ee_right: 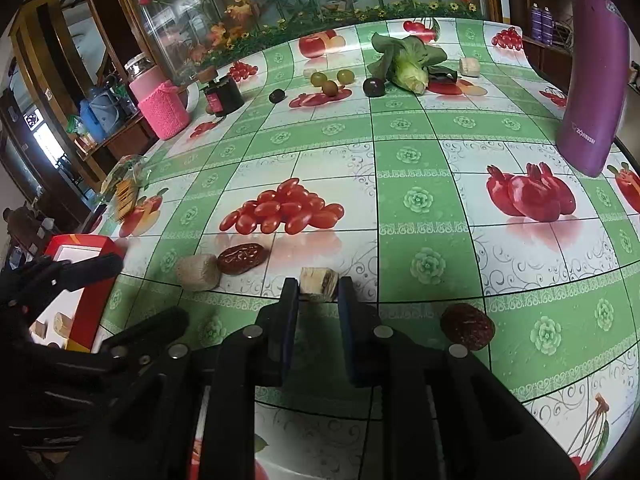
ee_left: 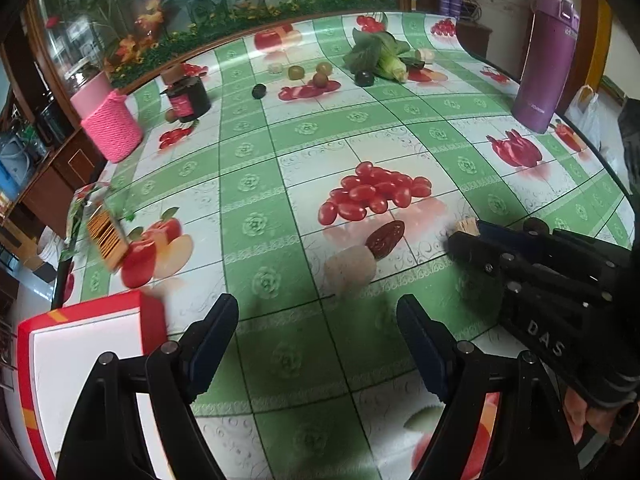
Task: Organize fruits
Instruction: 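Grasp a small beige cube with the right tool while the left tool grasps another cube, then carry both held beige cubes over the white tray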
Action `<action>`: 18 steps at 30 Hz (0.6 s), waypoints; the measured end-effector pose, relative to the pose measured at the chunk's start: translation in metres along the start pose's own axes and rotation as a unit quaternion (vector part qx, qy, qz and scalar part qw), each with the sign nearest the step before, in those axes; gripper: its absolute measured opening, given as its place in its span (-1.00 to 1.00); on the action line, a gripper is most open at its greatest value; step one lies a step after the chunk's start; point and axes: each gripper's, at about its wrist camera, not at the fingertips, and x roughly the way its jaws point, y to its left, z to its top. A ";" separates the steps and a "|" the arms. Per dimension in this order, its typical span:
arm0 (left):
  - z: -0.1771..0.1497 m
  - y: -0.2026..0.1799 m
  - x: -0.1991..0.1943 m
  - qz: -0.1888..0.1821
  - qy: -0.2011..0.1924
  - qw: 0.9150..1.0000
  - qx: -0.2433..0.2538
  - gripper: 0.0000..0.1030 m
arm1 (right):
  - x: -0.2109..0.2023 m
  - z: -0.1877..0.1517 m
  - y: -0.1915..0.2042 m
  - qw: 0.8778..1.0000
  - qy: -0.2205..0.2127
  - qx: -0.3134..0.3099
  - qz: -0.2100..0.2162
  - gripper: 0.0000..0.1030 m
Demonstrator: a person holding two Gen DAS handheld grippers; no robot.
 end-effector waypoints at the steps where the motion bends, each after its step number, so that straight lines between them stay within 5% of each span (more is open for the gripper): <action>1: 0.002 0.000 0.002 -0.002 0.000 1.000 0.001 0.58 | 0.000 0.000 0.000 1.000 0.000 0.000 0.000 -0.59; 6: 0.009 -0.002 0.012 -0.016 0.002 1.000 0.006 0.31 | 0.000 0.000 0.000 1.000 0.000 0.000 0.000 -0.59; 13: 0.011 -0.002 0.024 -0.050 0.011 0.999 0.008 -0.42 | 0.001 0.001 0.000 1.000 0.000 -0.003 0.002 -0.60; 18: 0.008 -0.003 0.020 -0.059 0.006 0.998 0.001 -0.42 | 0.001 0.001 0.000 1.000 0.001 -0.005 0.004 -0.59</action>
